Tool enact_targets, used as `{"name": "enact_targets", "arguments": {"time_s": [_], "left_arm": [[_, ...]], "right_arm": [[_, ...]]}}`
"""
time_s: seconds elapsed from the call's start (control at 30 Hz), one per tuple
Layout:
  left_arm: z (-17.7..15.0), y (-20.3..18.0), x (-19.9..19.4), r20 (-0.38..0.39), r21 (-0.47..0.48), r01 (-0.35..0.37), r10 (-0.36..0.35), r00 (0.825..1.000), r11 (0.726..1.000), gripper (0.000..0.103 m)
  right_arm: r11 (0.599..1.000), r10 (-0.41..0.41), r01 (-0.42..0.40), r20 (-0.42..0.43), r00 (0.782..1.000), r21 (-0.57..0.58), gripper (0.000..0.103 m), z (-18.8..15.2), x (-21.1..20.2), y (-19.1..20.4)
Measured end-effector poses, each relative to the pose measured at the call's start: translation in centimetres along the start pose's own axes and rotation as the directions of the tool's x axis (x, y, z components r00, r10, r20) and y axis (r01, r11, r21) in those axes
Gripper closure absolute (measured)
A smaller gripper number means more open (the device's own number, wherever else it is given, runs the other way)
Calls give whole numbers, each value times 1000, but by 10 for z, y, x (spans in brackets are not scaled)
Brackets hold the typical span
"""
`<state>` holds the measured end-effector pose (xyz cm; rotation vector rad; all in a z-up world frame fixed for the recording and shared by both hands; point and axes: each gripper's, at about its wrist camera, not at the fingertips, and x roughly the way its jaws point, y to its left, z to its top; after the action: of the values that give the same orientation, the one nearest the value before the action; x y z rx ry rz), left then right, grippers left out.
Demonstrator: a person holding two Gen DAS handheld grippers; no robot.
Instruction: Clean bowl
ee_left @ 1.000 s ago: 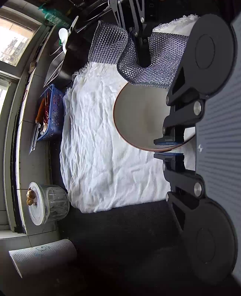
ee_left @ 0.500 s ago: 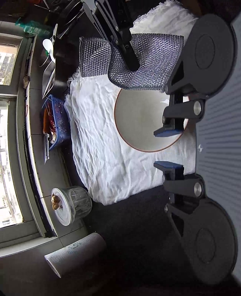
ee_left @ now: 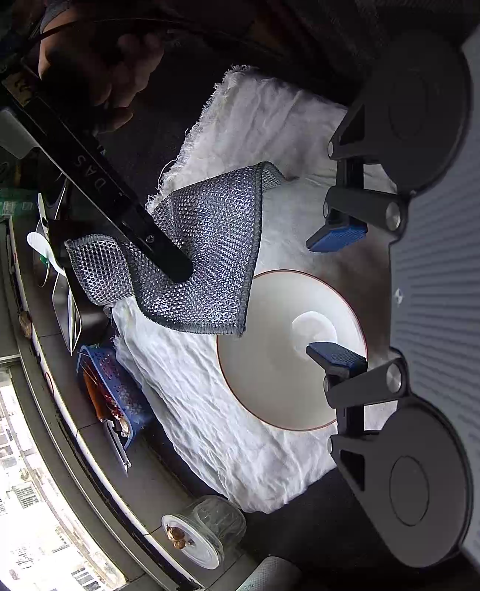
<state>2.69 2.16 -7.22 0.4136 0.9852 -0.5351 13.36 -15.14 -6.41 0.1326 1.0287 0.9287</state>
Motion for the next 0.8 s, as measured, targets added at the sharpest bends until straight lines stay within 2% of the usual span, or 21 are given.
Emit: {"name": "enact_targets", "arguments": {"time_s": [0.03,0.2,0.23,0.33,0.47,0.57,0.63,0.7,0.77,0.8], "left_arm": [[0,0,3,-5,10,7,-7,1000,1000,68],[0,-1,15,-25,49,17,-16,1000,999,77],[1,-2,17,-33,58,19,-17,999,998,86],[1,-2,22,-45,64,31,-28,999,997,91],[1,7,21,-19,-16,82,-82,996,997,92],[1,23,15,64,-156,160,-152,986,975,95],[0,37,8,145,-271,225,-192,971,936,98],[-5,56,7,239,-414,321,-238,941,852,98],[-9,67,9,299,-494,384,-262,918,781,98],[-14,71,11,335,-540,418,-268,903,730,98]], "right_arm": [[1000,1,-1,-1,1000,-1,97,-1,0,1],[1000,-1,1,-3,1000,4,97,-3,0,1],[1000,-2,2,-4,1000,5,97,-4,0,1],[1000,-7,7,-4,1000,7,97,-4,-1,-1],[1000,-11,10,4,1000,18,97,-3,-3,-4],[999,-9,8,11,1000,31,97,-1,-5,-8],[999,-2,2,18,1000,42,97,0,-7,-10],[999,1,-2,24,1000,44,97,1,-9,-12],[999,5,-6,30,1000,46,97,3,-10,-12],[999,7,-9,34,999,47,97,4,-11,-13]]}}
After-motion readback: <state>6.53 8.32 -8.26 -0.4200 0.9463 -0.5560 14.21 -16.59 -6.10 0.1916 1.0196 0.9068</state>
